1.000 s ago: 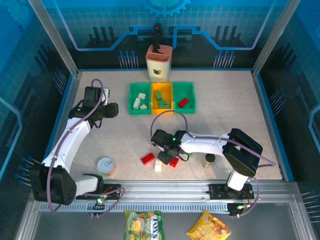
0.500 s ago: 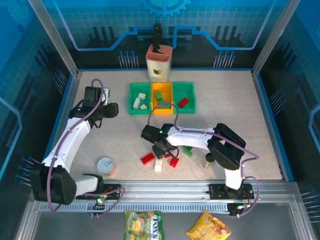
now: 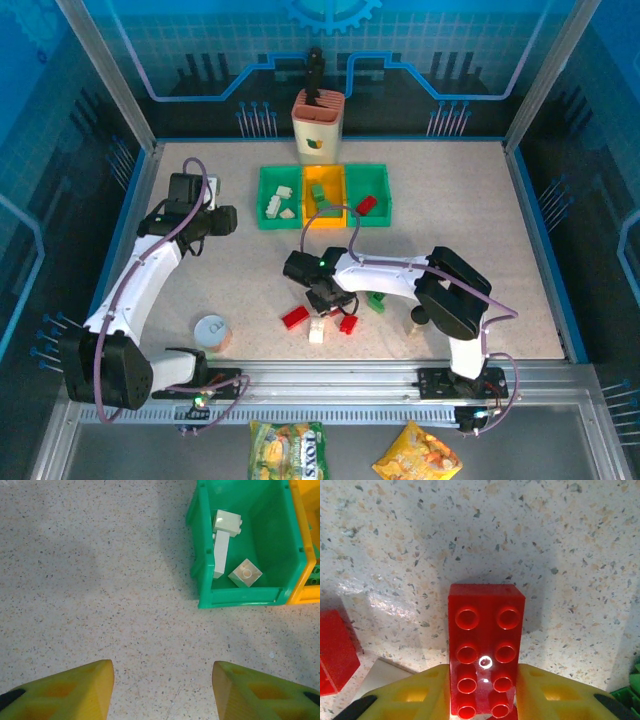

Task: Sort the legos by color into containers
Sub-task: Pick up the lego from the bottom-center of the table.

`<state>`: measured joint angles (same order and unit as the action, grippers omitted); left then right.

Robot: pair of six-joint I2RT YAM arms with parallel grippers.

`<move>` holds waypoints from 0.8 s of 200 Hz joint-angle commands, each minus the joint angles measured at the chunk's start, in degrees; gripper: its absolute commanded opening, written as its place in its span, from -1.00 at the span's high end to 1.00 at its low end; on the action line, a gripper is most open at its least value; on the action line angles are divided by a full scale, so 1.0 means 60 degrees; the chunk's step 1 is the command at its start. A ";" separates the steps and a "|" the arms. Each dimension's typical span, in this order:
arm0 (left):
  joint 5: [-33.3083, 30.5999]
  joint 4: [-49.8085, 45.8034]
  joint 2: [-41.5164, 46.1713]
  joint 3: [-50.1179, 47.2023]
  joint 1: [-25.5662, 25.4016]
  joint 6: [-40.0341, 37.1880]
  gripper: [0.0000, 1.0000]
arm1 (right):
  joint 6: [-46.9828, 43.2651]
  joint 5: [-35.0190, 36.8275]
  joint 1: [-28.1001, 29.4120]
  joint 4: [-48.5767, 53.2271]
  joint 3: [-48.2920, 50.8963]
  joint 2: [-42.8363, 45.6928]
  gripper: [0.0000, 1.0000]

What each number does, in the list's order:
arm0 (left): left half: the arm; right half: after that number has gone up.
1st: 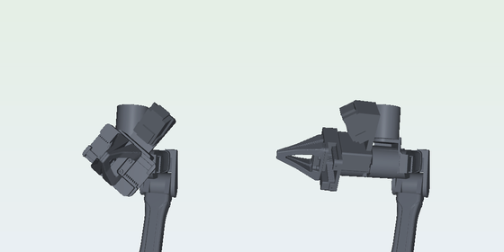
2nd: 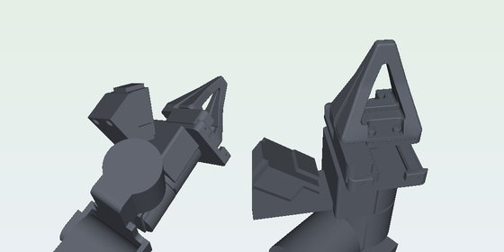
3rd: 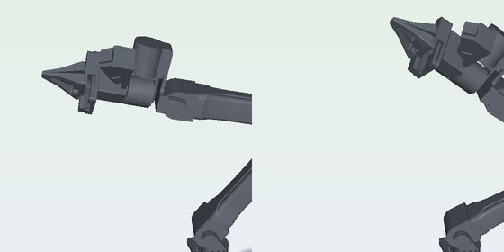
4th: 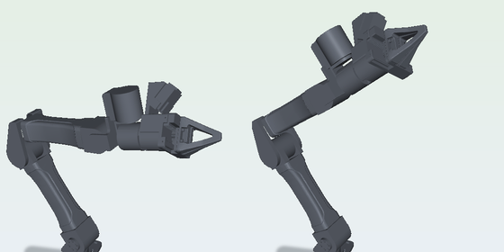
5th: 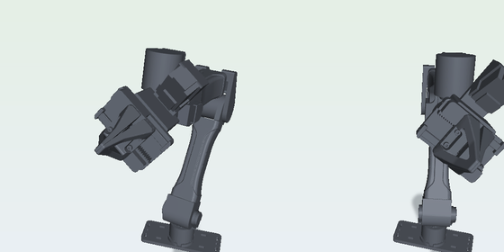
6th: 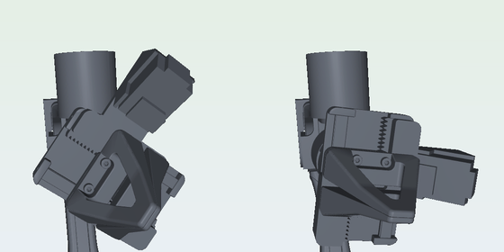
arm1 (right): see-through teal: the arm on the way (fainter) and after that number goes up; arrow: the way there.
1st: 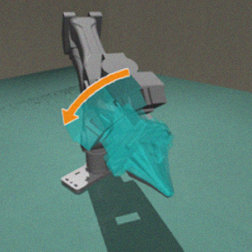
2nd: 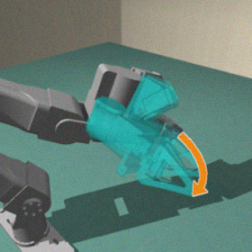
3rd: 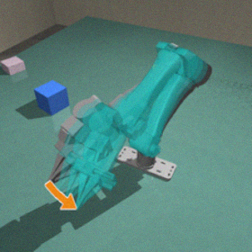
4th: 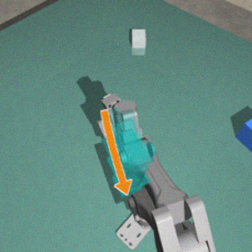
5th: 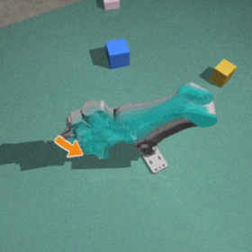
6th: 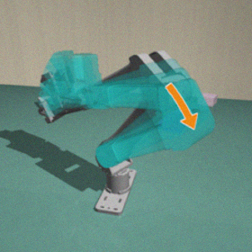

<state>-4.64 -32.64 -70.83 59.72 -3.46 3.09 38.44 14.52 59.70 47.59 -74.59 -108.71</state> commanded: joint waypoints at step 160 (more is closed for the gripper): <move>0.0186 0.0035 0.0079 0.0008 0.0116 0.0213 -0.11 | 0.0099 -0.0395 -0.0231 -0.0252 0.0039 -0.0178 0.11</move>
<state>-4.64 -32.67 -70.83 59.72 -3.46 3.09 38.61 12.99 59.09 45.78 -74.59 -108.88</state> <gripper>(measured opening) 0.555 0.442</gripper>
